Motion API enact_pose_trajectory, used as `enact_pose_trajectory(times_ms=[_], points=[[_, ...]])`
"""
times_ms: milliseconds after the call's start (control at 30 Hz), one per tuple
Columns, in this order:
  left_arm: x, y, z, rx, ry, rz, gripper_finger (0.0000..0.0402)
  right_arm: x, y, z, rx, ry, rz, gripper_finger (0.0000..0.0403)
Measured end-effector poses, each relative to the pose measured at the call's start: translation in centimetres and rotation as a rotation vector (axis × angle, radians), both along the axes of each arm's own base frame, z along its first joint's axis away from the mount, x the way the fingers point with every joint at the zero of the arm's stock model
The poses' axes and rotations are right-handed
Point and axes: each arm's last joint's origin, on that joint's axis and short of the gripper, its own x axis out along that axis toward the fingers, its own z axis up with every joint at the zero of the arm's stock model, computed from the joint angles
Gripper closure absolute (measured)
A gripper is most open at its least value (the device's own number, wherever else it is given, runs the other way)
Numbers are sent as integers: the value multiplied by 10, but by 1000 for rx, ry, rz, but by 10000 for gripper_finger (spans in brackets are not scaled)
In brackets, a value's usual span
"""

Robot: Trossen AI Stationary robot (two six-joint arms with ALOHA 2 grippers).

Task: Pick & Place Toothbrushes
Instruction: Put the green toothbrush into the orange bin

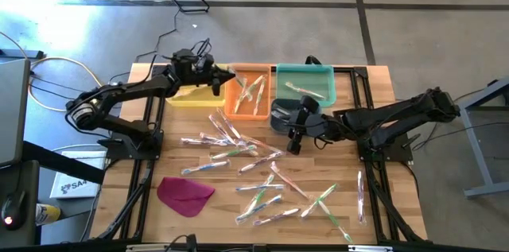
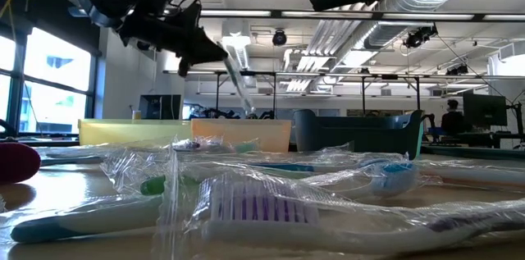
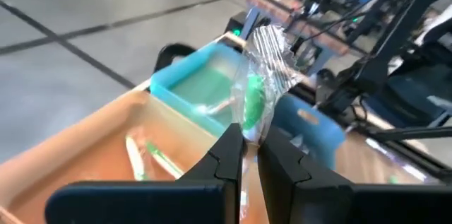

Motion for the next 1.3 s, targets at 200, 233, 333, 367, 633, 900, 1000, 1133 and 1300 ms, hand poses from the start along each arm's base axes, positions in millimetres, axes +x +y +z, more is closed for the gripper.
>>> enact_pose_trajectory(times_ms=[200, 233, 333, 367, 633, 900, 1000, 1133, 1300], points=[[8, 8, -19, -34, 58, 29, 378, 0, 0, 0, 0, -1, 0, 275], [9, 9, -24, -53, 69, 31, 378, 0, 0, 0, 3, -2, -2, 275], [15, 15, -40, -114, 98, 32, 378, 0, 0, 0, 6, -3, -4, 275], [17, 16, -45, -145, 96, 24, 378, 0, 0, 0, 6, -3, -4, 275], [28, 24, -67, -211, 73, -9, 378, 0, -1, 0, 6, 0, -6, 275], [29, 24, -72, -224, 94, -6, 368, 0, -1, 0, 6, 0, -8, 275], [29, 25, -73, -215, 99, 5, 346, 0, -1, 0, 5, 0, -8, 275], [28, 26, -73, -208, 104, 36, 312, 0, -1, 0, 6, 0, -8, 275], [28, 26, -73, -180, 113, 39, 282, 0, -1, 0, 6, 0, -8, 275]])
